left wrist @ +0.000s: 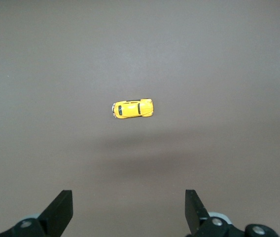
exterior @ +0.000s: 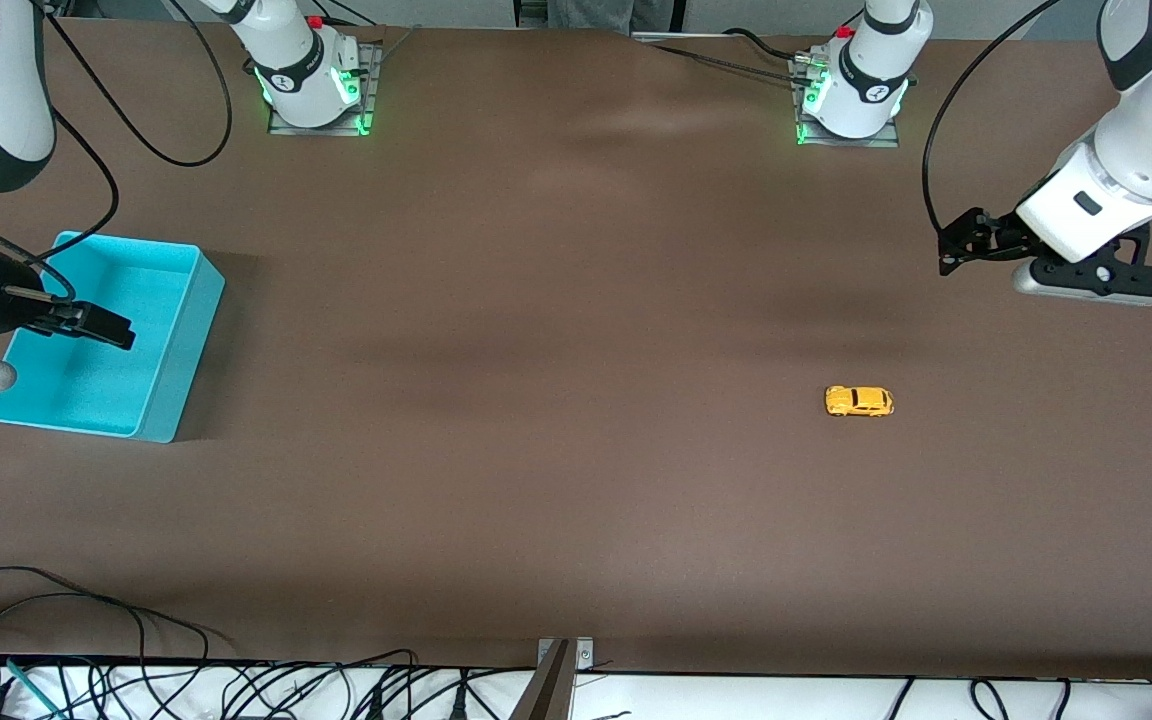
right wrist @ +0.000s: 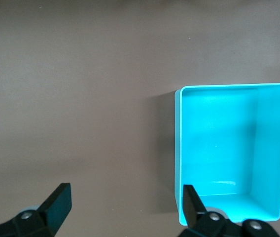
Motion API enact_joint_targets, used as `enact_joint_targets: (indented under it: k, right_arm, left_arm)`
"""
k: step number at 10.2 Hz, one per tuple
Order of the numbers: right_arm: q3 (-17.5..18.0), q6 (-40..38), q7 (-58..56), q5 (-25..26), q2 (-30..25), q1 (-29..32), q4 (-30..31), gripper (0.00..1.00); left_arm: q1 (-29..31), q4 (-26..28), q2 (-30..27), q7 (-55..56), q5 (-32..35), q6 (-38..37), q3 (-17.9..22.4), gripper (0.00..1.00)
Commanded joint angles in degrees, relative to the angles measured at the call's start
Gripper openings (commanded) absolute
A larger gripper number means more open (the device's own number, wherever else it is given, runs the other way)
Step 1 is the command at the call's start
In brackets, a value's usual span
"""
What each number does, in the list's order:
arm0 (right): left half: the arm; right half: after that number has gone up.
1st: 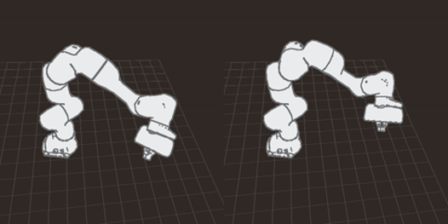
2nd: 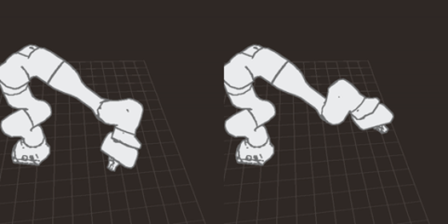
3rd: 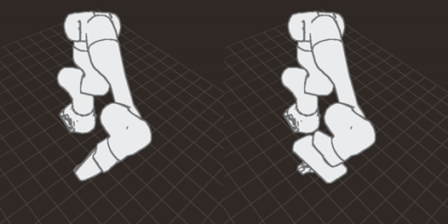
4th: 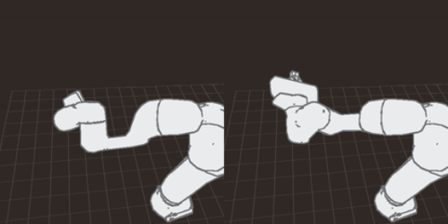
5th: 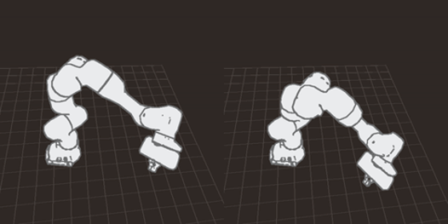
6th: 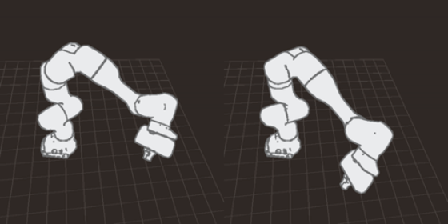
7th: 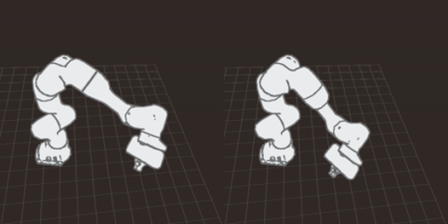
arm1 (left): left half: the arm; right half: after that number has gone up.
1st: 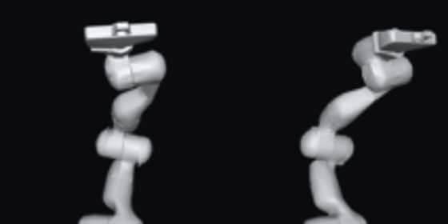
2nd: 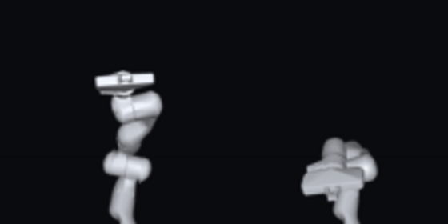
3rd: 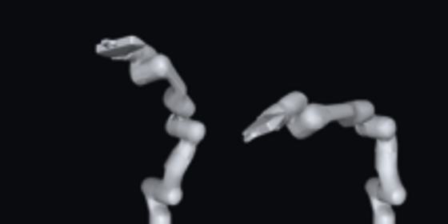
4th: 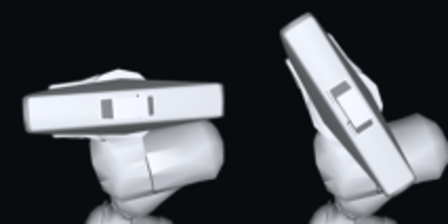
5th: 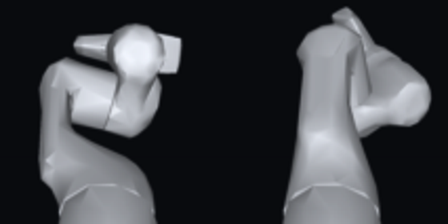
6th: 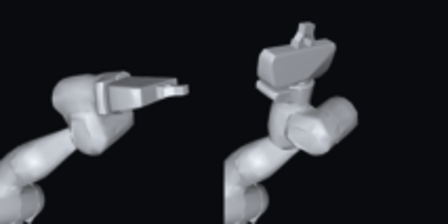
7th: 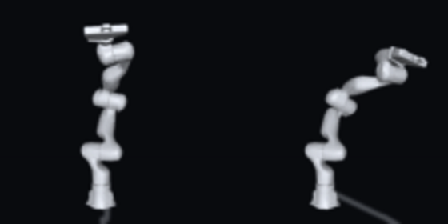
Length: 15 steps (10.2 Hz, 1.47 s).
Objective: Wind up and store yellow beetle car
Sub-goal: 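Lower the left gripper over the yellow toy car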
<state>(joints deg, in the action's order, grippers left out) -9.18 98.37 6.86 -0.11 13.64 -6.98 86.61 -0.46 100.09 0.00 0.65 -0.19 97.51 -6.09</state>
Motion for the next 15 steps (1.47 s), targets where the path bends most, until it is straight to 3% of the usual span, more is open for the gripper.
enact_joint_targets:
  k: [1,5,11,15]
  right_arm:
    - [0.21,0.42,0.61,-0.86,-0.37,0.39,0.32,1.0]
    - [0.21,0.42,0.61,-0.86,-0.37,0.39,0.32,1.0]
    - [0.21,0.42,0.61,-0.86,-0.37,0.39,0.32,1.0]
    - [0.21,0.42,0.61,-0.86,-0.37,0.39,0.32,1.0]
  left_arm:
    - [-0.59,-1.48,2.28,-0.83,-1.31,-0.92,-0.06,1.0]
    - [-0.68,-2.0,8.07,-7.56,-0.87,2.4,-0.24,1.0]
    - [0.37,-1.13,18.79,-36.62,-0.51,17.16,-0.06,1.0]
    - [1.26,0.01,25.47,-54.75,-0.51,21.66,-0.06,1.0]
